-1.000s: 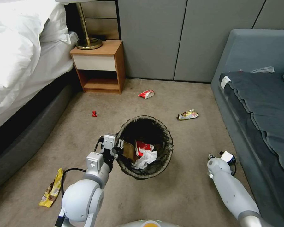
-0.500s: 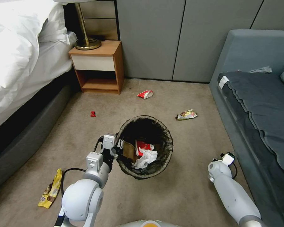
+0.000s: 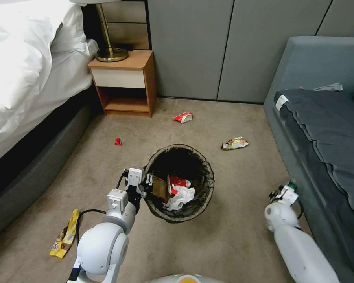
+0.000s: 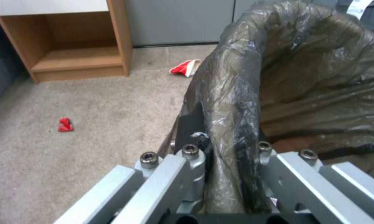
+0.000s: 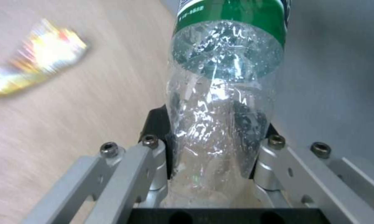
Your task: Pick up the trash bin, then pick up the garbage from the floor and place it into the trash bin.
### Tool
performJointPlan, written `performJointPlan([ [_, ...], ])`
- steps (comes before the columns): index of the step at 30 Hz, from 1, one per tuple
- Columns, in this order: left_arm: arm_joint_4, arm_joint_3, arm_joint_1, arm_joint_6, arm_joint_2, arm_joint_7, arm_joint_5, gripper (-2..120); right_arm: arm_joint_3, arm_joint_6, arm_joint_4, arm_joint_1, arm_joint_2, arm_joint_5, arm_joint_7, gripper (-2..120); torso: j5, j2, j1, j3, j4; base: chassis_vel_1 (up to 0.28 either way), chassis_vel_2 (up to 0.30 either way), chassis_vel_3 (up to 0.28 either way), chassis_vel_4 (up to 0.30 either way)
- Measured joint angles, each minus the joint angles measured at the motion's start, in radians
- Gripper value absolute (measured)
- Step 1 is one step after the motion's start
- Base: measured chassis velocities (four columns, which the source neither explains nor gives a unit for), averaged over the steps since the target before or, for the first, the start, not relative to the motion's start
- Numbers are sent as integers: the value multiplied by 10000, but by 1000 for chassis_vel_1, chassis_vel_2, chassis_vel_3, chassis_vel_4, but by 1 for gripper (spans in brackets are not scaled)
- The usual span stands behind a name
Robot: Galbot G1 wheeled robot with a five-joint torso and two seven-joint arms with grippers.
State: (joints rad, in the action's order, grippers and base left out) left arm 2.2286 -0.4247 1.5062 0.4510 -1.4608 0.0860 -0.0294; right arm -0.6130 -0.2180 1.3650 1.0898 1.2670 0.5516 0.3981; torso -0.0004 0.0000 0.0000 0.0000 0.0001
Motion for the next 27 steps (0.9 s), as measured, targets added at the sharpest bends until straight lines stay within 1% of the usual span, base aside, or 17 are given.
performJointPlan([
  [1,0,0,0,0,0,0,0,5,0,0,0,0,0,0,0,24,0,0,0,0,0,0,0,0,0],
  [2,-11,8,-5,2,-2,-3,0,5,-70,-39,486,243,-87,-181,-201,24,1,0,-1,0,-2,0,0,0,0],
  [3,-28,20,-13,8,-12,-14,3,5,-132,-159,1448,753,-277,-390,-549,24,9,0,0,0,-2,0,0,0,0],
  [4,-28,20,-13,8,-12,-14,3,5,-132,-159,1448,753,-277,-390,-549,24,9,0,0,0,-2,0,0,0,0],
  [5,-37,30,-21,15,-23,-22,9,5,-161,-286,2076,1034,-374,-417,-709,24,9,0,0,0,-4,0,0,0,0],
  [7,-41,55,-32,35,-32,-29,12,5,-100,-691,3871,1749,-666,-281,-837,24,2,0,0,-1,-3,0,0,0,0],
  [8,-41,55,-32,35,-32,-29,12,5,-100,-691,3871,1749,-666,-281,-837,24,2,0,0,-1,-3,0,0,0,0],
  [9,-41,61,-33,46,-33,-33,12,5,-42,-795,4372,1933,-740,-218,-839,24,3,0,0,-1,-2,0,0,0,0],
  [11,-45,61,-33,85,-34,-103,10,5,250,-1216,5885,2316,-965,-22,-820,24,2,0,0,-1,0,0,0,0,0],
  [13,-46,60,-33,88,-34,-112,9,5,274,-1253,5994,2333,-978,-6,-813,24,2,0,-1,0,1,0,0,0,0],
  [14,-51,58,-33,124,-33,-163,-1,5,516,-1586,6963,2464,-1071,141,-770,24,3,0,-1,0,2,0,0,0,0],
  [16,-50,62,-31,172,-31,-183,-31,5,846,-1973,7955,2612,-1164,296,-812,24,1,0,0,-1,1,0,0,0,0],
  [17,-50,62,-31,172,-31,-183,-31,5,846,-1973,7955,2612,-1164,296,-812,24,1,0,0,-1,1,0,0,0,0],
  [20,-41,59,-35,228,-12,-212,-74,5,1364,-2348,8903,2848,-1385,351,-1163,24,2,0,0,-1,-1,0,0,0,0],
  [21,-41,59,-35,228,-12,-212,-74,5,1364,-2348,8903,2848,-1385,351,-1163,24,2,0,0,-1,-1,0,0,0,0],
  [26,-40,59,-68,279,-9,-250,-106,5,2029,-2518,9384,2948,-1709,320,-1435,24,2,0,0,-1,-2,0,0,0,0],
  [27,-40,69,-86,305,-18,-263,-109,5,2421,-2531,9475,2902,-1845,318,-1448,24,3,0,0,-1,-3,0,0,0,0],
])
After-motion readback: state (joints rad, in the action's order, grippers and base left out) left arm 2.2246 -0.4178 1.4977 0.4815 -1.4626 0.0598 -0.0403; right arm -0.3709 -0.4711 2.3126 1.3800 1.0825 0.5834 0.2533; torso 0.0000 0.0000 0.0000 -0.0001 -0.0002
